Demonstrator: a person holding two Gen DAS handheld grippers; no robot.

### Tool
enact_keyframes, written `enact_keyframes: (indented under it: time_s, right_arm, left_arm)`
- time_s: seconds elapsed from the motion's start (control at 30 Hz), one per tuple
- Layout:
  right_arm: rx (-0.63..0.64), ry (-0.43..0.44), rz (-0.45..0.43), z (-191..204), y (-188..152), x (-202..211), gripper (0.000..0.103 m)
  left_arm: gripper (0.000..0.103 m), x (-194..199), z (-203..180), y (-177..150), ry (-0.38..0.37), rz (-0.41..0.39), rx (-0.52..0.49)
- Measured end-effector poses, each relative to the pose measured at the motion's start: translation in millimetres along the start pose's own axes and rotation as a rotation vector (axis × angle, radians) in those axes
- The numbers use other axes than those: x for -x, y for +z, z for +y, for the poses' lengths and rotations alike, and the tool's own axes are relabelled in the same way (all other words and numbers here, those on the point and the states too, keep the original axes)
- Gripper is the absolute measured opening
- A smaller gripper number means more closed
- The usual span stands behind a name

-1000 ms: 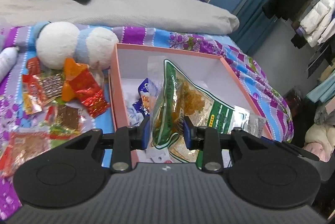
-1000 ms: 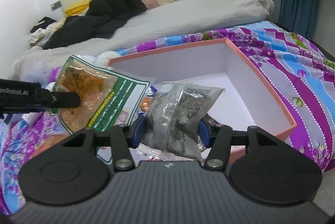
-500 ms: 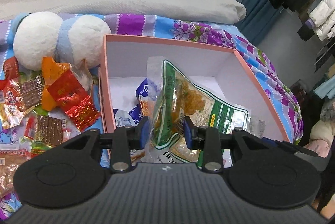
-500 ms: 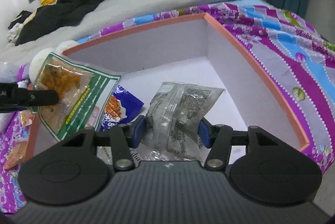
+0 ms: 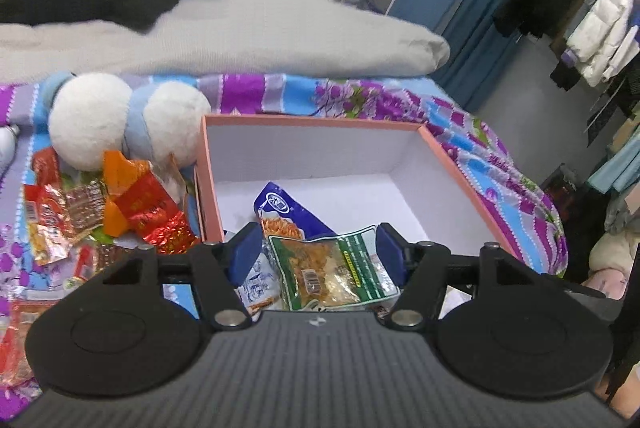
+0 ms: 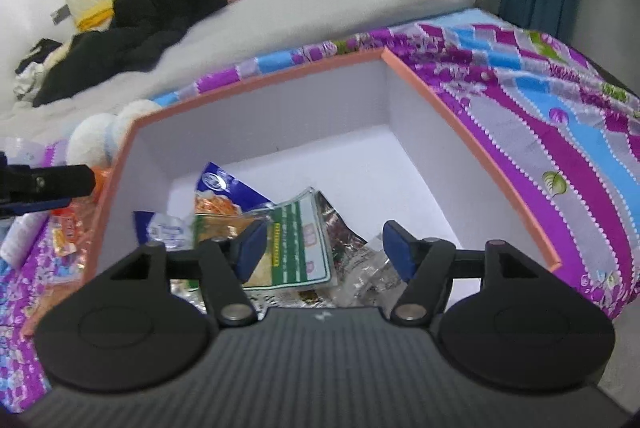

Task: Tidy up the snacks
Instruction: 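Open both grippers to drop the bags into the pink box, then withdraw both tools from the box back toward the snack pile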

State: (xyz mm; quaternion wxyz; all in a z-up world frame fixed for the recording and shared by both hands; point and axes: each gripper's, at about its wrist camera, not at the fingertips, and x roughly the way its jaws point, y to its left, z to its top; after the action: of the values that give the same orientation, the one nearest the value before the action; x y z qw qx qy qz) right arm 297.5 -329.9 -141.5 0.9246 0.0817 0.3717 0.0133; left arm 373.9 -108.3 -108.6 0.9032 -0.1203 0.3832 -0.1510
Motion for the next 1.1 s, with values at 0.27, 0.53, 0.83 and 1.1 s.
enact_keyframes:
  time_s: [0.27,0.53,0.83,1.1]
  right_arm:
    - [0.005,0.046,-0.067,12,-8,55,0.066]
    - [0.024,0.104,-0.111,29,-27,102,0.066]
    - [0.047,0.144,-0.137,49,-47,133,0.066]
    - [0.068,0.171,-0.141,60,-71,153,0.066]
  left_arm:
    - [0.068,80,-13,-18,0.008,-0.084,-0.028]
    - [0.068,147,-12,-47,0.023,-0.15,-0.021]
    - [0.068,196,12,-84,0.061,-0.185,0.031]
    - [0.068,226,24,-113,0.093,-0.21,0.048]
